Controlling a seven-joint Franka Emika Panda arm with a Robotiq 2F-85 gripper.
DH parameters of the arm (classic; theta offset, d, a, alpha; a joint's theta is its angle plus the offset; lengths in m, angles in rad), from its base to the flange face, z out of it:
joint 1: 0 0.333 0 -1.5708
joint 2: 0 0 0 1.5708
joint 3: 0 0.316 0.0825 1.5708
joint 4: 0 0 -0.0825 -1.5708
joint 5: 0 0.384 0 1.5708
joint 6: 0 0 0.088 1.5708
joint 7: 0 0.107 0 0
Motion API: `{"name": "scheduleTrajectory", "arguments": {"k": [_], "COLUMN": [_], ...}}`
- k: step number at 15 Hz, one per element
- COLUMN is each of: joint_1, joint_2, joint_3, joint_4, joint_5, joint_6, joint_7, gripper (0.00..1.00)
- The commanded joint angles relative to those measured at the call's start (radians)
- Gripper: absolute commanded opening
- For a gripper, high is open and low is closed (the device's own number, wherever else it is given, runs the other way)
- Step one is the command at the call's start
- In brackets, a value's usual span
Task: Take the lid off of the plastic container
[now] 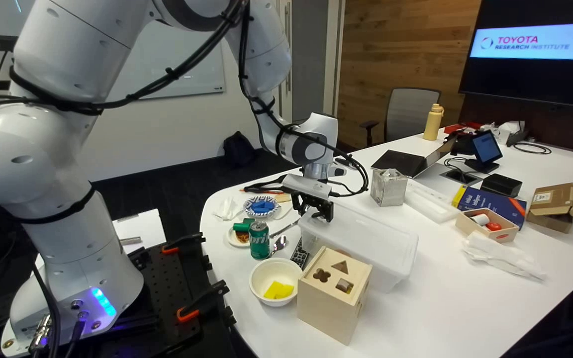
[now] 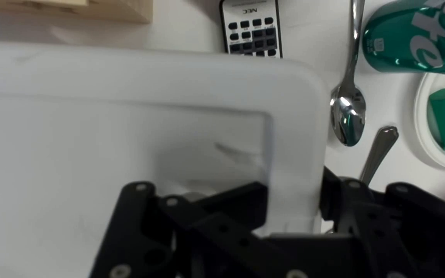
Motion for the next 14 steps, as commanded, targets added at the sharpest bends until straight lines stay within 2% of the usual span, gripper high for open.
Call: {"name": "scheduleTrajectory", "arguments": {"k": [1,8,14], "joint_1": [-0.057,-0.092,-0.091], "joint_2": [-0.014,0.009,0.017], "joint_3": [0.049,0.062,0.045], "joint_4": [0.026,0.092,0.138], "joint_5": [0.068,0.153,0.201], "joint_6": [-0.123,-0.334,-0.451], "joint_7": [-0.089,-0.214,-0.272], "gripper": [0.1,0.1,0.1]}}
